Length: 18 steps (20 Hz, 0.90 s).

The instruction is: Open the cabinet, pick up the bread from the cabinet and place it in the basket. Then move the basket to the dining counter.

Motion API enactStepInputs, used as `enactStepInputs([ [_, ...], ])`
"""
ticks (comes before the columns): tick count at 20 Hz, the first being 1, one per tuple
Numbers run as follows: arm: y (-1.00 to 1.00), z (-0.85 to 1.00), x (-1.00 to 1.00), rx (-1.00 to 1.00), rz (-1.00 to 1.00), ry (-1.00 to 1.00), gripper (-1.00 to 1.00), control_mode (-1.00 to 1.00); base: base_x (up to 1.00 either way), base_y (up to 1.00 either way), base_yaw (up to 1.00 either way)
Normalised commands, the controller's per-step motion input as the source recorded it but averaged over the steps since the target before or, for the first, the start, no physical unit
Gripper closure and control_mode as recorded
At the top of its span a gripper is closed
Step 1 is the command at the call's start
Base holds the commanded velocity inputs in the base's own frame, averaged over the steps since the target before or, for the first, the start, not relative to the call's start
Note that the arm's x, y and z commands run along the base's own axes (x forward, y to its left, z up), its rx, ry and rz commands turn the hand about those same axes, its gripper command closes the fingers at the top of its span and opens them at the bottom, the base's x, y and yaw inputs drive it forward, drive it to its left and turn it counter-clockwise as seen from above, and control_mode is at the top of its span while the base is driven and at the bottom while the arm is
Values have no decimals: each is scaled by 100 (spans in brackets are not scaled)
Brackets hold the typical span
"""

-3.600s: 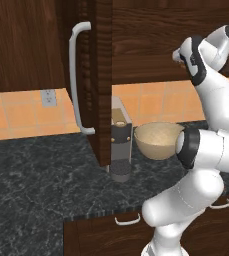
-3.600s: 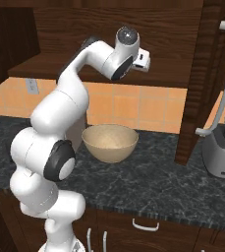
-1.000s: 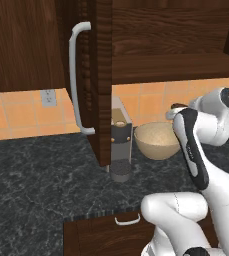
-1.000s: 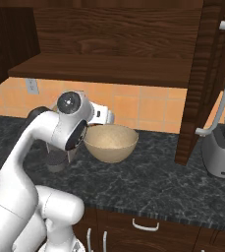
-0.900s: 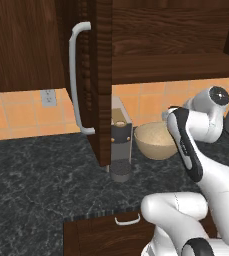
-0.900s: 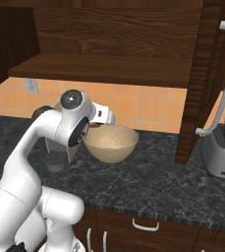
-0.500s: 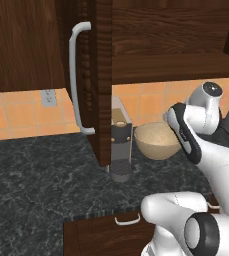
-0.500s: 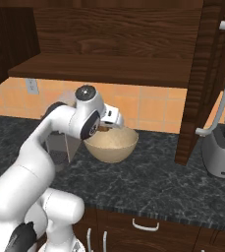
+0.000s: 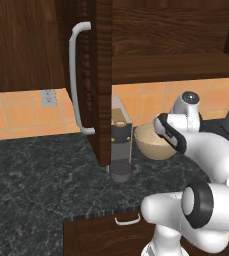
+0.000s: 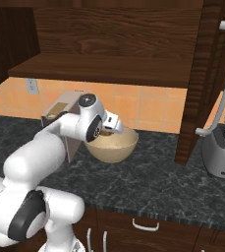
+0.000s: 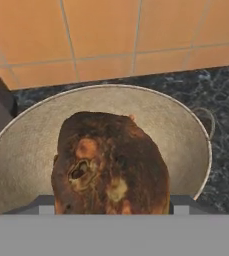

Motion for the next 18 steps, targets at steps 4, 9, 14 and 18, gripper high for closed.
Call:
enactStepInputs([
  [4,0,-38,21,0,-1,18,100,-100,0,0,0],
  [9,0,-17,39,0,0,17,100,-100,0,0,0],
  [14,-14,-32,9,0,0,12,100,-100,0,0,0],
  [18,-19,-34,0,2,0,1,100,-100,0,0,0],
])
